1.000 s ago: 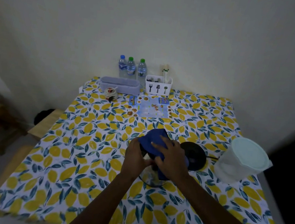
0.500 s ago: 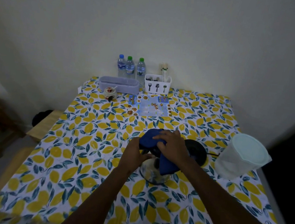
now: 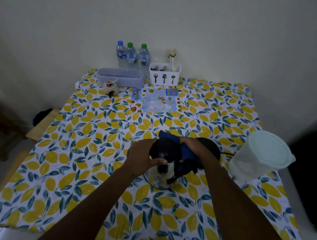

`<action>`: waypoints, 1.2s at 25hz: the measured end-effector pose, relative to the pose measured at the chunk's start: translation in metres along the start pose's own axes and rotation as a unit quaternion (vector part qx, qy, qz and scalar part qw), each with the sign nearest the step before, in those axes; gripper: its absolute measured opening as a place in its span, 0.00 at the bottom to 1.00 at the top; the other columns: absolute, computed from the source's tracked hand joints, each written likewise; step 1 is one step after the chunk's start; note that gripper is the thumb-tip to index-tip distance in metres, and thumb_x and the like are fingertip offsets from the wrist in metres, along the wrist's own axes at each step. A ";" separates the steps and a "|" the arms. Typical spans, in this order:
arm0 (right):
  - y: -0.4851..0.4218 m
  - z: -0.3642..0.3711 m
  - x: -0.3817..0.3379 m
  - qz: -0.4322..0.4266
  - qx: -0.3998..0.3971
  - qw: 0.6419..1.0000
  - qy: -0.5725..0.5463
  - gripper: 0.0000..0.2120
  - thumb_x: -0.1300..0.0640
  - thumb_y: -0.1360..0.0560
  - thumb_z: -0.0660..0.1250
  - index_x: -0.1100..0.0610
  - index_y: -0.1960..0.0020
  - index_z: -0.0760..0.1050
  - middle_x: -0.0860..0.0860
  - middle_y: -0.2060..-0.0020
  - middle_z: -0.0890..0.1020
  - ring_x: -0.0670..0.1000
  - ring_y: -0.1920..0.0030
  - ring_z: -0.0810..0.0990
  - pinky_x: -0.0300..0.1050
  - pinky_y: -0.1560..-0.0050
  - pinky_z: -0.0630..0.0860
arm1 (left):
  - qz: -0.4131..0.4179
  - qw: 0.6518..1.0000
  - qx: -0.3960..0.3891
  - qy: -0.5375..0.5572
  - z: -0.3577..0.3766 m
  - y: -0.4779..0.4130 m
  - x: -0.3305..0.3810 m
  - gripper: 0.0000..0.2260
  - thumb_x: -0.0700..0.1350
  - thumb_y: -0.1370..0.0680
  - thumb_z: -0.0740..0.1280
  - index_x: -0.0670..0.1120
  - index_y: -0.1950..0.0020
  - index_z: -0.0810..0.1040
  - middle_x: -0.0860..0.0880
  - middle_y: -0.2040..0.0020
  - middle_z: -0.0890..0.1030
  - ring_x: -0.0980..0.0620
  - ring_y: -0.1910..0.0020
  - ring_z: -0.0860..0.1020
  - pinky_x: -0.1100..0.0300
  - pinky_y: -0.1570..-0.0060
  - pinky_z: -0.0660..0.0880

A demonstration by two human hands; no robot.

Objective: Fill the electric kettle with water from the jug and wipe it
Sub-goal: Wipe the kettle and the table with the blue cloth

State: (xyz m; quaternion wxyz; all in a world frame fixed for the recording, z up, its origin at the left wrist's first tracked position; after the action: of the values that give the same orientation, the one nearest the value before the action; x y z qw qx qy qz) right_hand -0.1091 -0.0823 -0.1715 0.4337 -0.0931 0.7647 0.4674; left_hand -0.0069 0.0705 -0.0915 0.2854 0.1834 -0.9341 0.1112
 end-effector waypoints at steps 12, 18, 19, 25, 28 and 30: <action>0.041 0.045 0.058 -0.104 0.036 0.871 -0.479 0.16 0.53 0.21 0.61 0.61 0.39 0.77 0.51 0.56 0.81 0.47 0.61 0.80 0.44 0.55 0.76 | -0.024 1.000 0.003 0.008 -0.002 0.003 -0.002 0.38 0.63 0.34 0.74 0.44 0.31 0.70 0.42 0.39 0.79 0.43 0.40 0.77 0.54 0.43 0.71; 0.098 0.089 0.078 -0.097 0.217 0.951 -0.197 0.42 0.57 0.25 0.69 0.51 0.22 0.45 0.55 0.23 0.52 0.59 0.27 0.61 0.59 0.37 0.71 | -0.060 0.982 -0.152 0.095 0.009 -0.001 -0.018 0.32 0.54 0.25 0.70 0.47 0.25 0.62 0.45 0.27 0.70 0.45 0.30 0.70 0.50 0.32 0.67; 0.102 0.100 0.074 -0.102 0.244 0.952 -0.151 0.47 0.54 0.28 0.72 0.52 0.22 0.42 0.55 0.22 0.47 0.59 0.25 0.55 0.59 0.35 0.69 | -0.053 0.977 -0.174 0.114 0.010 -0.001 -0.017 0.30 0.53 0.24 0.69 0.47 0.25 0.62 0.45 0.27 0.70 0.45 0.31 0.70 0.49 0.32 0.68; 0.093 0.121 0.097 -0.049 0.335 0.930 -0.143 0.57 0.46 0.35 0.78 0.58 0.23 0.40 0.62 0.23 0.49 0.64 0.25 0.50 0.67 0.30 0.59 | -0.057 0.964 -0.205 0.160 0.011 0.000 -0.031 0.28 0.51 0.22 0.67 0.50 0.25 0.61 0.47 0.26 0.68 0.47 0.30 0.69 0.51 0.34 0.69; 0.089 0.127 0.119 -0.013 0.321 0.933 -0.160 0.53 0.55 0.33 0.77 0.59 0.23 0.43 0.63 0.25 0.54 0.66 0.27 0.57 0.66 0.31 0.64 | -0.040 0.969 -0.186 0.155 0.013 0.000 -0.036 0.28 0.53 0.23 0.67 0.49 0.25 0.63 0.48 0.27 0.69 0.49 0.31 0.70 0.56 0.37 0.68; 0.087 0.116 0.121 -0.058 0.334 0.918 -0.208 0.43 0.63 0.34 0.74 0.61 0.25 0.54 0.64 0.31 0.66 0.65 0.35 0.70 0.64 0.40 0.73 | -0.054 0.977 -0.137 0.153 0.009 0.001 -0.046 0.27 0.53 0.25 0.71 0.47 0.29 0.67 0.47 0.33 0.73 0.50 0.37 0.73 0.58 0.42 0.69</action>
State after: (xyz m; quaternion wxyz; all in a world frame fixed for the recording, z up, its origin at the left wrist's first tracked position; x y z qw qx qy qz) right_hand -0.1633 0.0887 -0.2285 0.6154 0.1119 0.7620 0.1679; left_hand 0.0232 0.0817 -0.1257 0.4530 0.1732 -0.8745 -0.0068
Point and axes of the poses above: each hand's wrist, its own y-axis away from the middle knuckle, its own z-axis out of the palm, x = y × z, the point moved 10 cm from there along -y, towards the middle knuckle
